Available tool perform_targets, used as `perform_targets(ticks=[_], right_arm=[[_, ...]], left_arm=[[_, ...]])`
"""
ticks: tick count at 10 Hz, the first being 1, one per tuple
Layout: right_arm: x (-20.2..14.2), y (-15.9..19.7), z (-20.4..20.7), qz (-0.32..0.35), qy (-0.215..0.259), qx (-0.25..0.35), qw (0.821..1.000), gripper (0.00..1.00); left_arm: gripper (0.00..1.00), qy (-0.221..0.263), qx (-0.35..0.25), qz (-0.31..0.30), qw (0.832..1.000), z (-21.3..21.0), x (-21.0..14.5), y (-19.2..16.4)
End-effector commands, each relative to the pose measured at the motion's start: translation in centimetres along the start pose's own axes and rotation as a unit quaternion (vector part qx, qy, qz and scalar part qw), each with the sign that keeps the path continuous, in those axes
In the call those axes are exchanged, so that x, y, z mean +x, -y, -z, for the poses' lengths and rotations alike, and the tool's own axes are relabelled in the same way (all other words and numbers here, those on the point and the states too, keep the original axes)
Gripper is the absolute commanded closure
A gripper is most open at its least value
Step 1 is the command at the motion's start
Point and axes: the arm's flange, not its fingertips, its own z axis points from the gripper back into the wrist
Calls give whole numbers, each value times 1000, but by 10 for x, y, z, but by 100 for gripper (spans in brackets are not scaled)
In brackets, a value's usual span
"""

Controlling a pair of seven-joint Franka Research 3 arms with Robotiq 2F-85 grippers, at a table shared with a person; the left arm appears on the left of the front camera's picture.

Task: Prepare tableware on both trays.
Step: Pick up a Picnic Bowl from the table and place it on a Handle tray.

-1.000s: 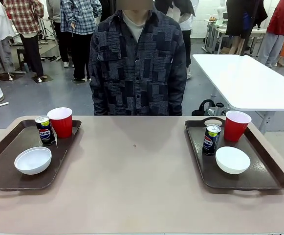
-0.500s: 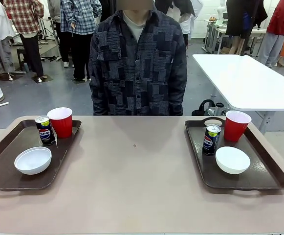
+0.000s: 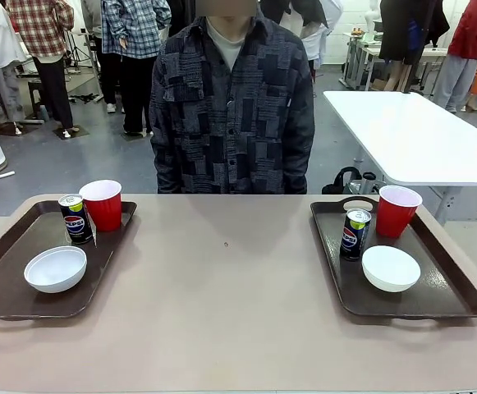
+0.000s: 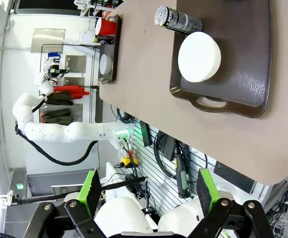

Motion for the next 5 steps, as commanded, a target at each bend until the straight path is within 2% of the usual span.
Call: perform_targets(ticks=[1, 5], right_arm=[[-1, 1, 1, -1, 0, 3, 1000, 0], [-1, 1, 1, -1, 0, 3, 1000, 0]], left_arm=[[0, 7, 4, 1, 1000, 1, -3, 2], [0, 7, 4, 1, 1000, 1, -3, 2]])
